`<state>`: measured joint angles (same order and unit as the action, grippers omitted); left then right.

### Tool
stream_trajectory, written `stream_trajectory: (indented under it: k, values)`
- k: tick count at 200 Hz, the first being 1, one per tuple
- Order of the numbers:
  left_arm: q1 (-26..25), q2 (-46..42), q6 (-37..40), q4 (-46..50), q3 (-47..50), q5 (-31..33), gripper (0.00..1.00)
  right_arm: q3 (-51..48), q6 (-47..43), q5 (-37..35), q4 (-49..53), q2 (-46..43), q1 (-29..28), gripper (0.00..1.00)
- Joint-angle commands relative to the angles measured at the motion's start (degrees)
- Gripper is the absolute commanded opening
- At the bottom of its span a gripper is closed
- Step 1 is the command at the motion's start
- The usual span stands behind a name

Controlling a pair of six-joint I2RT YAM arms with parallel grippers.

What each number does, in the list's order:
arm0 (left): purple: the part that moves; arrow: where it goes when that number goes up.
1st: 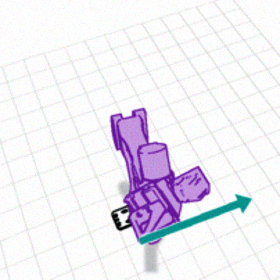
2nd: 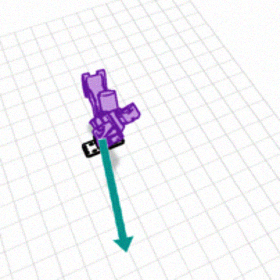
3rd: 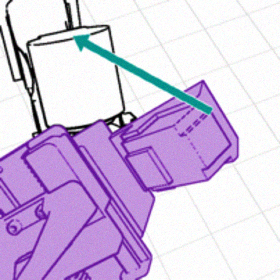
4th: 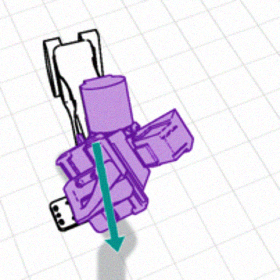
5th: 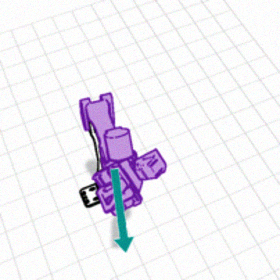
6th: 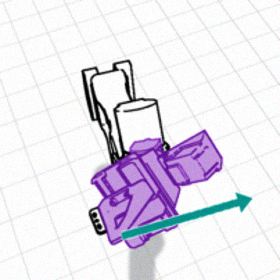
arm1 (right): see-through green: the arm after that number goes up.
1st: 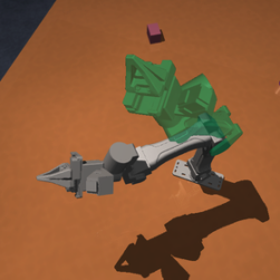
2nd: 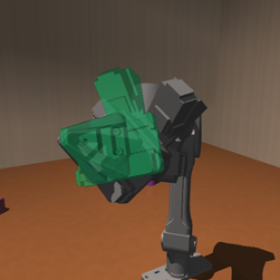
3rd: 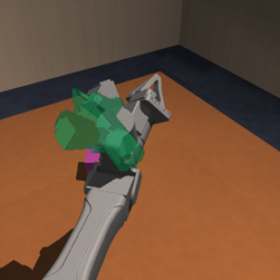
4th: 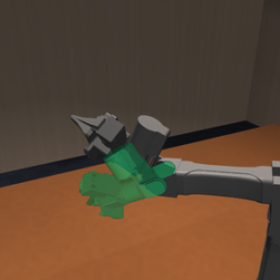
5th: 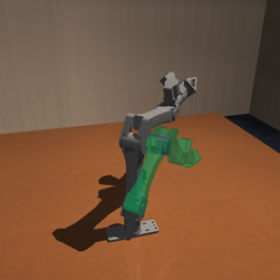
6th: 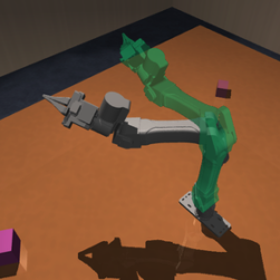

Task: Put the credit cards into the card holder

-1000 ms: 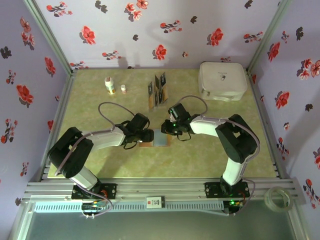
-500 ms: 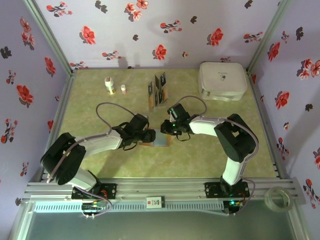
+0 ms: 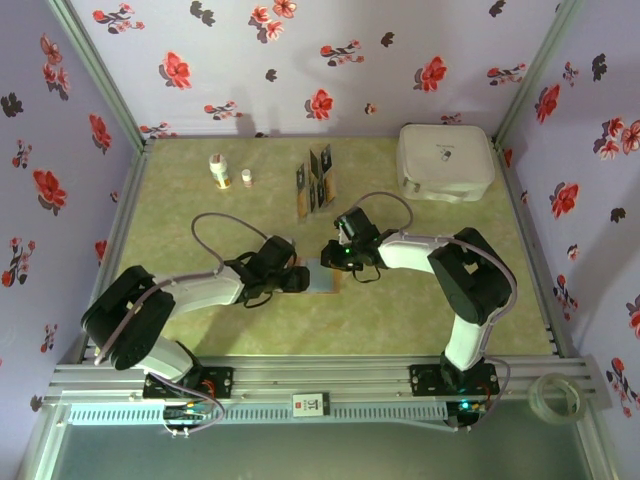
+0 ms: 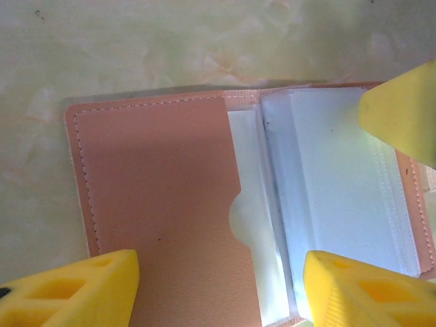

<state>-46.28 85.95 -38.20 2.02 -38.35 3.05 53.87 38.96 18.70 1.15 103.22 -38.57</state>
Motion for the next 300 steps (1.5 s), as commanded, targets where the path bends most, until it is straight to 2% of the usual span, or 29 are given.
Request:
stream_trajectory:
  k: [1,70,140,208,300]
  values:
    - [-0.74,0.12,1.08,-3.45,0.72,1.60,0.66,0.08,0.33,1.07,-0.97,1.29,-0.97,0.19]
    - [-1.14,0.67,2.04,-4.20,0.83,1.46,0.68,1.06,0.64,0.86,-0.89,2.25,-1.95,0.19]
    - [-2.31,4.02,5.49,0.34,-1.20,4.16,0.67,1.28,0.68,0.72,-0.68,2.04,-1.90,0.21]
    - [-3.38,7.46,5.86,1.71,-1.29,6.06,0.62,2.81,0.68,0.30,0.98,-0.45,-1.95,0.37]
    - [-3.60,7.83,5.42,0.53,-0.39,6.27,0.61,0.18,1.95,-2.81,0.96,-4.28,-1.86,0.46]
